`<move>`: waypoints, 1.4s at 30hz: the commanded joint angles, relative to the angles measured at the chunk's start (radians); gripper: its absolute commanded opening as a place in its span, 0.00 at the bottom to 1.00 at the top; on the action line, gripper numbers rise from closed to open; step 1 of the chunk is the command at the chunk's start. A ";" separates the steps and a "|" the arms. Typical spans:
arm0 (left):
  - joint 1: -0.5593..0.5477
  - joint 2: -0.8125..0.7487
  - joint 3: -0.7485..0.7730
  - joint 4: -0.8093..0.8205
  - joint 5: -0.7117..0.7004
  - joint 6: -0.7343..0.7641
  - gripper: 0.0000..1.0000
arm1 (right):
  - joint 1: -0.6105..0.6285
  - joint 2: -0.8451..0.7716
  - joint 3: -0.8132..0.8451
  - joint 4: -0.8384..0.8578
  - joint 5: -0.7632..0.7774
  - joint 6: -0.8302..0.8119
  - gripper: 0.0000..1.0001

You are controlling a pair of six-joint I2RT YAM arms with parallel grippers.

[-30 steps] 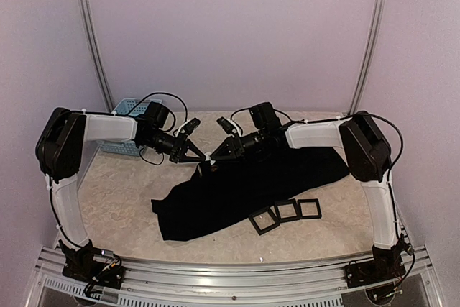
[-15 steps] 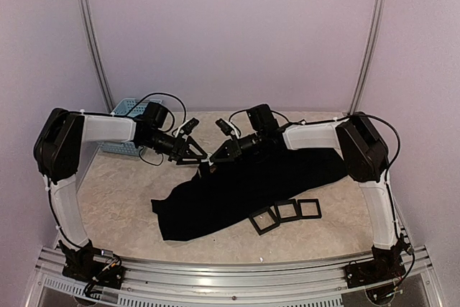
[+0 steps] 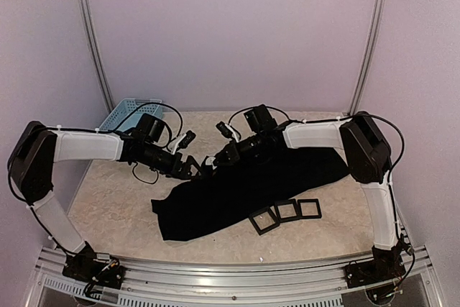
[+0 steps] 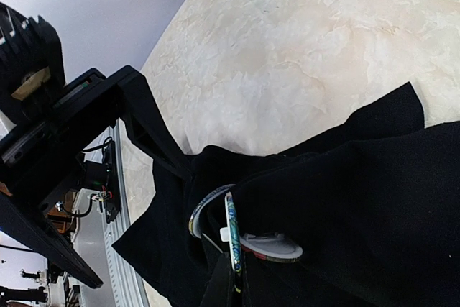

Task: Remove the brooch from the garment
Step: Remove the brooch from the center of the board.

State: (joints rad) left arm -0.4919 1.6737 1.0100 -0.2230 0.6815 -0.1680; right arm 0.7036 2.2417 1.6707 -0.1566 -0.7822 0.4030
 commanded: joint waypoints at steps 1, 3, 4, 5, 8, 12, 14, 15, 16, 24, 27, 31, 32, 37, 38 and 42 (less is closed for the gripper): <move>-0.031 0.035 -0.008 0.005 -0.123 0.052 0.98 | 0.020 -0.050 0.017 -0.074 0.070 -0.045 0.00; -0.038 0.054 0.006 0.003 -0.146 0.058 0.98 | 0.024 -0.055 0.013 -0.085 0.089 -0.051 0.00; -0.040 0.059 0.010 0.004 -0.150 0.062 0.97 | 0.026 -0.058 0.011 -0.091 0.096 -0.054 0.00; -0.040 0.066 0.015 0.004 -0.153 0.065 0.95 | 0.027 -0.060 0.011 -0.097 0.103 -0.058 0.00; -0.046 0.087 0.030 -0.005 -0.176 0.076 0.85 | 0.031 -0.065 0.011 -0.105 0.122 -0.064 0.00; -0.059 0.103 0.042 -0.008 -0.195 0.097 0.71 | 0.033 -0.065 0.017 -0.111 0.135 -0.066 0.00; -0.066 0.113 0.052 -0.010 -0.195 0.099 0.64 | 0.034 -0.065 0.022 -0.113 0.140 -0.063 0.00; -0.068 0.117 0.056 -0.009 -0.192 0.101 0.62 | 0.034 -0.064 0.024 -0.115 0.145 -0.063 0.00; -0.072 0.121 0.060 -0.009 -0.189 0.102 0.60 | 0.034 -0.064 0.025 -0.116 0.149 -0.061 0.00; -0.084 0.150 0.059 0.000 -0.192 0.091 0.32 | 0.035 -0.064 0.026 -0.122 0.170 -0.056 0.00; -0.086 0.153 0.055 -0.001 -0.195 0.091 0.17 | 0.035 -0.066 0.026 -0.132 0.189 -0.056 0.00; -0.086 0.142 0.045 0.002 -0.219 0.083 0.00 | 0.035 -0.075 0.026 -0.155 0.237 -0.070 0.00; -0.086 0.138 0.041 0.004 -0.227 0.081 0.00 | 0.036 -0.078 0.026 -0.166 0.255 -0.074 0.00; -0.085 0.112 0.033 0.006 -0.245 0.066 0.00 | 0.040 -0.098 0.023 -0.220 0.336 -0.106 0.00; -0.085 0.105 0.032 0.004 -0.249 0.062 0.00 | 0.042 -0.101 0.022 -0.233 0.351 -0.114 0.00; -0.085 0.089 0.026 0.000 -0.263 0.052 0.00 | 0.046 -0.118 0.003 -0.254 0.404 -0.131 0.00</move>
State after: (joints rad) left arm -0.5705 1.8011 1.0538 -0.2165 0.4473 -0.1040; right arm 0.7403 2.1876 1.6749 -0.3573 -0.4747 0.3069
